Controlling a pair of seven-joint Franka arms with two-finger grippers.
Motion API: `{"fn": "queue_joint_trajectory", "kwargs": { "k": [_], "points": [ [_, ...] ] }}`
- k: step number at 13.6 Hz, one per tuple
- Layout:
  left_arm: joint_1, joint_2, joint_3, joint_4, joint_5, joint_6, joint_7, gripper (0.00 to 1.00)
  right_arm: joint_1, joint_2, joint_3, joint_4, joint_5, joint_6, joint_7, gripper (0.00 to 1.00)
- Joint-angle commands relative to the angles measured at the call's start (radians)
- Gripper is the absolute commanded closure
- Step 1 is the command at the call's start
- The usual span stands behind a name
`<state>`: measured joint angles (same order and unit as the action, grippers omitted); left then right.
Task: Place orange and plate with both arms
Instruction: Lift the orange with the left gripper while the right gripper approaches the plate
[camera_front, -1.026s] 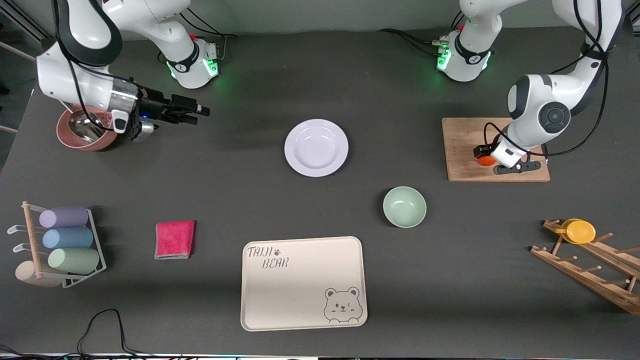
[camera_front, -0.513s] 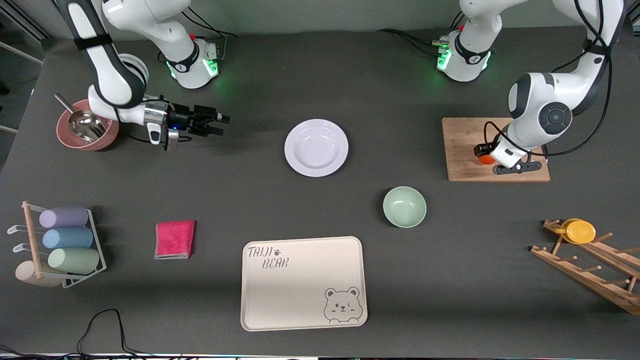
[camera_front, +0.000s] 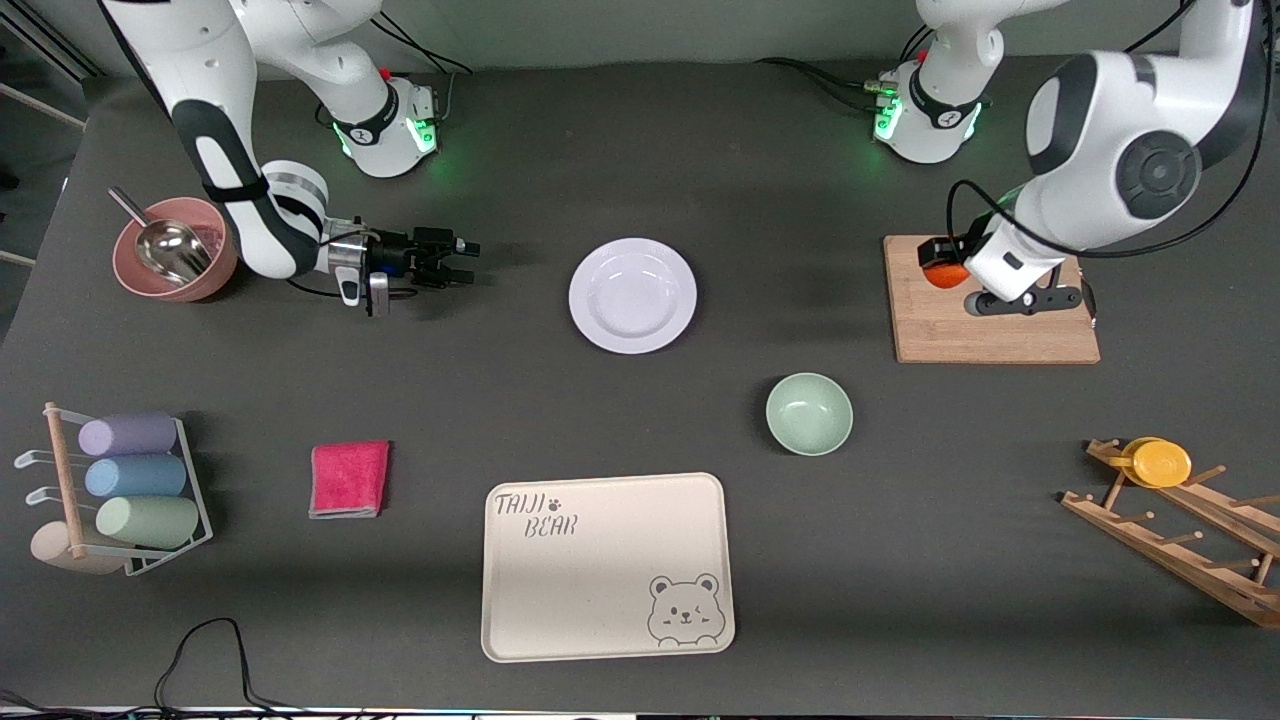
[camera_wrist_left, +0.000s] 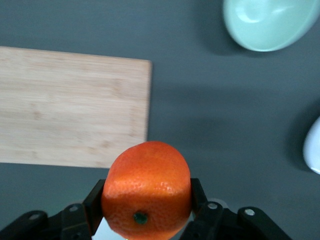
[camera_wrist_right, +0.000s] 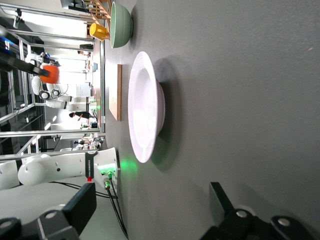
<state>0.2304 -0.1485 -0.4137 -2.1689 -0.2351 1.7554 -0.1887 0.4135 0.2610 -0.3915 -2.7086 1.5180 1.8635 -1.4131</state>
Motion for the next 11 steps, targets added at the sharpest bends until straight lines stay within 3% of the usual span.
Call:
{"fn": "queue_joint_trajectory", "kwargs": {
  "k": [1,4,8,9,11],
  "points": [
    [-0.043,0.021,-0.014,0.078,-0.110,-0.040,-0.087,1.00,-0.022,0.101,-0.004,0.065,0.025,-0.050,-0.089,0.00],
    [-0.117,0.036,-0.109,0.124,-0.121,0.039,-0.323,1.00,-0.024,0.156,-0.004,0.088,0.047,-0.112,-0.093,0.00],
    [-0.224,0.095,-0.233,0.124,-0.107,0.231,-0.614,1.00,-0.024,0.158,-0.004,0.087,0.062,-0.112,-0.093,0.00],
    [-0.250,0.121,-0.250,0.123,-0.093,0.274,-0.668,1.00,-0.024,0.159,-0.004,0.087,0.064,-0.113,-0.092,0.03],
    [-0.343,0.188,-0.261,0.126,0.010,0.353,-0.812,1.00,-0.024,0.159,-0.004,0.087,0.062,-0.112,-0.092,0.24]
  ]
}}
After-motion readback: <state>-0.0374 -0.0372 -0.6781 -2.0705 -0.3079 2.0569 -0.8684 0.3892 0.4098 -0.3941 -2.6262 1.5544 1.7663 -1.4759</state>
